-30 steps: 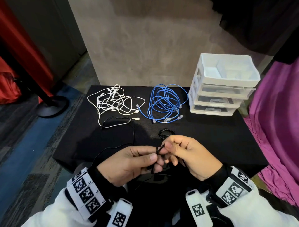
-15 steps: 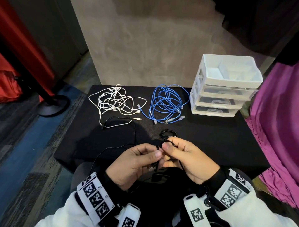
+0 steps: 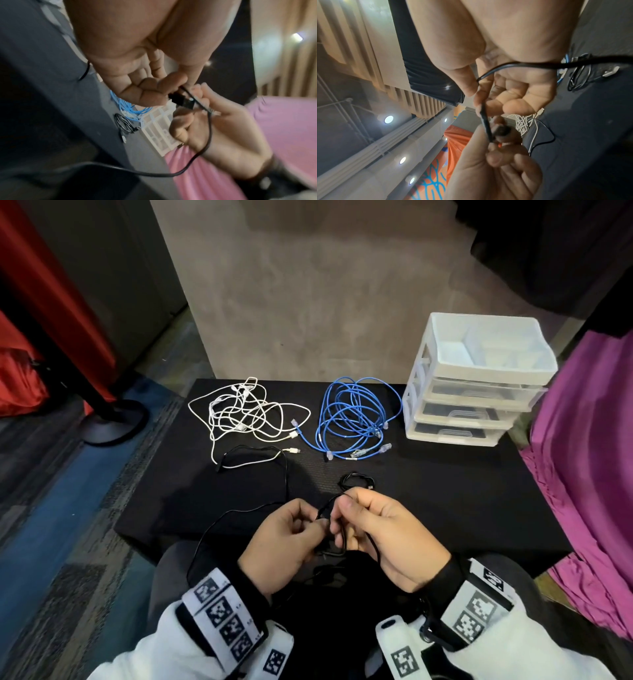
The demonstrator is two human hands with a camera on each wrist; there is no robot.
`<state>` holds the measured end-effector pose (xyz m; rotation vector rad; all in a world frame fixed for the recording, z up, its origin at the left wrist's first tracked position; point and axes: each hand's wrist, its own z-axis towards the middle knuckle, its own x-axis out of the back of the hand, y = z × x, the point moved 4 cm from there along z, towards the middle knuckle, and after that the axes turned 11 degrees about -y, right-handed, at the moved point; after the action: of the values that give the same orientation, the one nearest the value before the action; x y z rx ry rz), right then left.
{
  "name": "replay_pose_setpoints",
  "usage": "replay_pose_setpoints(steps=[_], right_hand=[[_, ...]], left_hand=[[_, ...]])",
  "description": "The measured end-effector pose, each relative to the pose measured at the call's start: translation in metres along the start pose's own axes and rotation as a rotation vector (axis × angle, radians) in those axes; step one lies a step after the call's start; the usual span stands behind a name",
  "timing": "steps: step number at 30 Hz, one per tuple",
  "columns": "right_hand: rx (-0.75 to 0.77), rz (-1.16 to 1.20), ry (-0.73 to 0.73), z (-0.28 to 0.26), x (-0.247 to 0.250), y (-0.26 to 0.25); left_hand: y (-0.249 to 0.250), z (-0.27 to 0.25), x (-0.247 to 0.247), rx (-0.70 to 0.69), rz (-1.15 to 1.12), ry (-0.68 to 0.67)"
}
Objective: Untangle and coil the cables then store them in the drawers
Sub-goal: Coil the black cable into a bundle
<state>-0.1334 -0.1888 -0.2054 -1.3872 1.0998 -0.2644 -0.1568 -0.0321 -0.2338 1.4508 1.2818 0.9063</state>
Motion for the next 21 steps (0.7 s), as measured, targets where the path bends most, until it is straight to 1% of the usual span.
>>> replay_pose_setpoints(steps=[2,3,4,5,6,8,10,11,13,15,17,21], right_hand=[[0.014,-0.019,-0.008,-0.001,-0.003,0.002],[0.018,-0.039,-0.008,-0.001,-0.002,0.003],[0.026,-0.076,0.000,-0.001,0.000,0.003],[0.038,-0.130,0.013,-0.002,0.004,0.002],[0.052,-0.191,0.024,-0.002,0.008,0.001],[0.068,-0.285,0.016,-0.003,0.012,0.001],[0.066,-0.318,-0.018,-0.004,0.011,0.003],[0.063,-0.320,-0.035,-0.004,0.010,0.005],[0.068,-0.325,-0.053,-0.003,0.006,0.005],[0.102,-0.356,-0.032,-0.003,0.002,0.002],[0.142,-0.399,0.004,-0.003,-0.002,-0.005],[0.218,-0.434,0.035,-0.004,-0.008,-0.017]], left_hand=[[-0.001,0.001,0.002,-0.053,0.200,0.051],[0.001,0.000,0.002,-0.076,0.269,0.046],[0.003,-0.001,0.002,-0.100,0.316,0.023],[0.004,-0.002,0.000,-0.114,0.316,-0.031],[0.005,-0.004,0.000,-0.112,0.262,-0.099],[0.004,-0.009,-0.002,-0.043,0.094,-0.224],[0.002,-0.015,-0.005,0.037,-0.053,-0.289],[0.002,-0.017,-0.008,0.063,-0.119,-0.306],[0.006,-0.018,-0.014,0.094,-0.227,-0.291],[0.009,-0.018,-0.018,0.124,-0.416,-0.259],[0.011,-0.018,-0.021,0.158,-0.589,-0.275],[0.018,-0.019,-0.025,0.189,-0.775,-0.305]])
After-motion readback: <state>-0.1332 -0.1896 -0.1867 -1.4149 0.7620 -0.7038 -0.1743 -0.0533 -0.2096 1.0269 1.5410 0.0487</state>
